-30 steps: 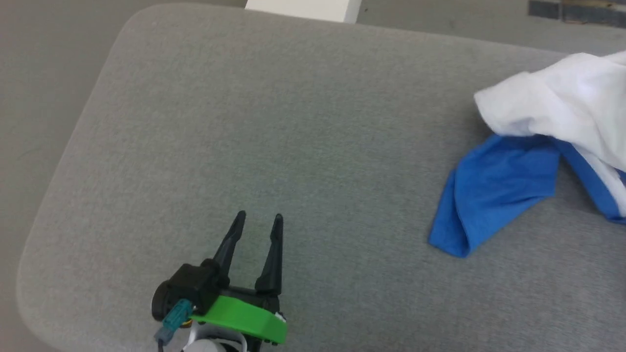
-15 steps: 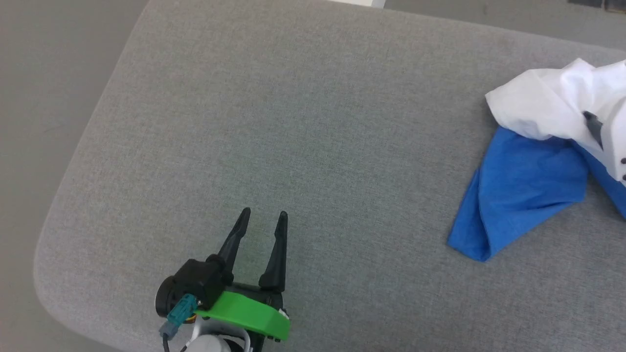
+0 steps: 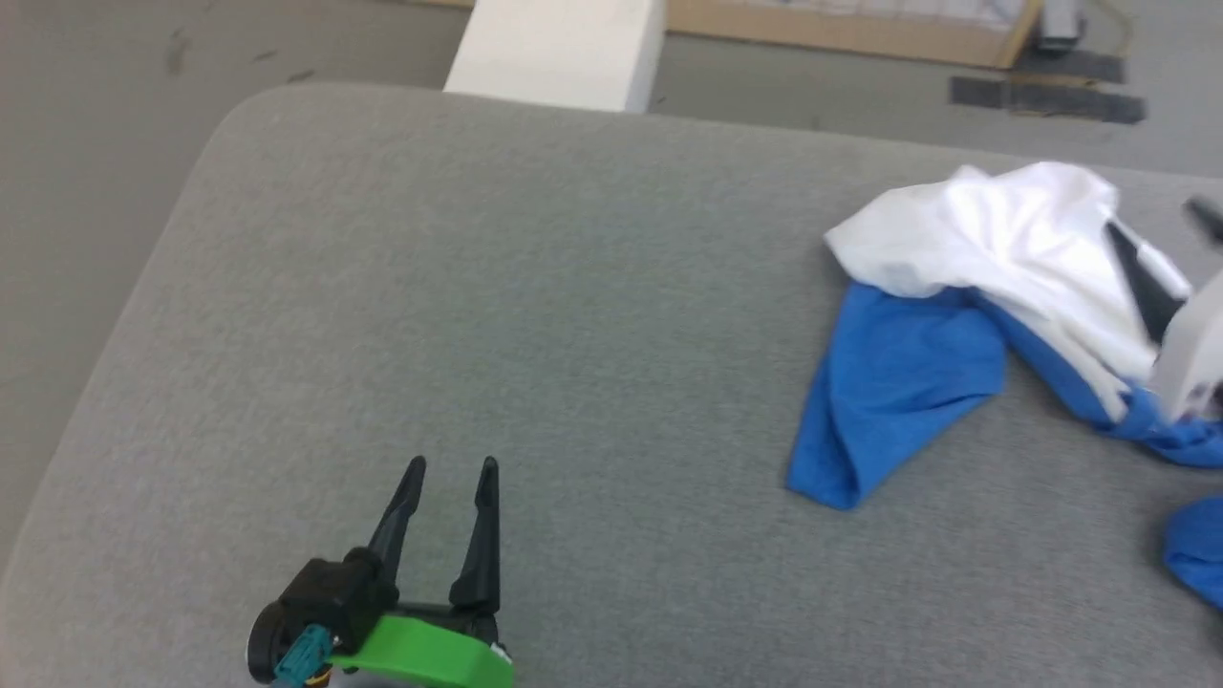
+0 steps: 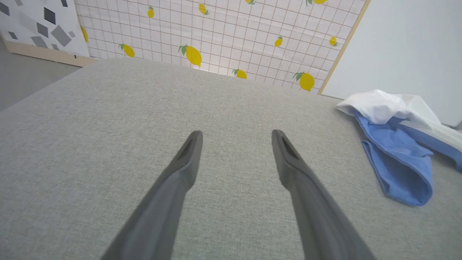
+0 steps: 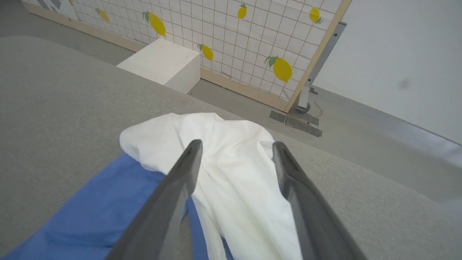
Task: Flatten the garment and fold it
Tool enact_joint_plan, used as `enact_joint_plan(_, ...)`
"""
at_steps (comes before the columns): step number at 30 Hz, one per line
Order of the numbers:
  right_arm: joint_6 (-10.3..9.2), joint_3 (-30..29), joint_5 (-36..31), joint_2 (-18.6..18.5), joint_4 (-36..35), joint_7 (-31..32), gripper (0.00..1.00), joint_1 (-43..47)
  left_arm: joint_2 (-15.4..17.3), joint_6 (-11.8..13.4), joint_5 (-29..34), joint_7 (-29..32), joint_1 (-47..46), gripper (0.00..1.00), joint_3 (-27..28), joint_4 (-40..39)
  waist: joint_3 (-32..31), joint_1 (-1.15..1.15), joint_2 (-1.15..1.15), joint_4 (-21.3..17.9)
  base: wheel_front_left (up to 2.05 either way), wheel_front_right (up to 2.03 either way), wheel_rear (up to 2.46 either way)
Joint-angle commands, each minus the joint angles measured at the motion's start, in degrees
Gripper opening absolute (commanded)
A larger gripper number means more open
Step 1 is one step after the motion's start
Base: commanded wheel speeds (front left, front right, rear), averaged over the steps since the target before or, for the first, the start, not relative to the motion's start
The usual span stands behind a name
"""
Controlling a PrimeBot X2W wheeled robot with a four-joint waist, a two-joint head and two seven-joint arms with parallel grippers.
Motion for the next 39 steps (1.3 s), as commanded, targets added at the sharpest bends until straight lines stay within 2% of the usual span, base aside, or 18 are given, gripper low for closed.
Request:
enact_joint_plan(1, -0.09, -2.4, -1.7, 3.2, -2.2, -1.2, 1.00, 4.1, -0.1, -0.4, 0.5, -0.2, 0.8, 1.00, 0.5, -0.5, -3.5, 0.00, 0.00, -4.3, 0.00, 0.00, 0.00)
enact_joint_plan(5, -0.09, -10.5, -8.1, 12.5, -9.7, -5.1, 1.00, 14.7, -0.1, -0.6, 0.7, -0.2, 1.8, 1.00, 1.2, -1.5, -3.9, 0.00, 0.00, -6.2, 0.00, 0.00, 0.00)
enact_joint_plan(10, -0.09, -16.1, -16.4, 23.6, -16.6, -12.6, 1.00, 25.2, -0.1, -0.9, 1.0, -0.2, 2.2, 1.00, 1.4, -2.7, -3.5, 0.00, 0.00, -7.7, 0.00, 0.00, 0.00)
enact_joint_plan(12, -0.09, -17.9, -19.1, 26.9, -18.1, -16.1, 1.00, 28.5, -0.1, -0.7, 1.0, -0.2, 2.5, 1.00, 1.5, -3.2, -3.4, 0.00, 0.00, -8.3, 0.00, 0.00, 0.00)
enact_joint_plan(13, -0.09, -20.7, -20.2, 28.8, -17.5, -21.3, 1.00, 32.5, -0.1, -0.5, 0.9, -0.2, 3.6, 1.00, 1.1, -3.7, -3.3, 0.00, 0.00, -8.8, 0.00, 0.00, 0.00)
enact_joint_plan(18, -0.09, -20.7, -12.6, 28.9, -9.4, -27.9, 1.00, 34.9, -0.1, -0.1, 2.1, -0.2, 4.9, 1.00, 1.2, -2.9, -4.6, 0.00, 0.00, -10.3, 0.00, 0.00, 0.00)
enact_joint_plan(26, -0.09, -22.1, -13.5, 28.9, -7.6, -30.1, 1.00, 33.2, 0.0, -1.4, 5.0, 0.6, -1.7, 1.00, -0.4, -1.0, -5.6, 0.00, 0.00, -10.9, 0.00, 0.00, 0.00)
enact_joint_plan(33, -0.09, -21.8, -13.0, 28.9, -6.9, -30.1, 1.00, 32.9, 0.0, -4.0, 4.8, 14.2, -18.5, 1.00, -8.9, 3.4, -4.3, 0.00, 0.00, -10.0, 0.00, 0.00, 0.00)
enact_joint_plan(39, -0.09, -20.1, -12.9, 28.9, -6.5, -29.9, 1.00, 31.4, -0.1, -3.8, -4.6, 27.8, -31.2, 1.00, -17.2, 13.2, -1.7, 0.00, 0.00, -10.2, 0.00, 0.00, 0.00)
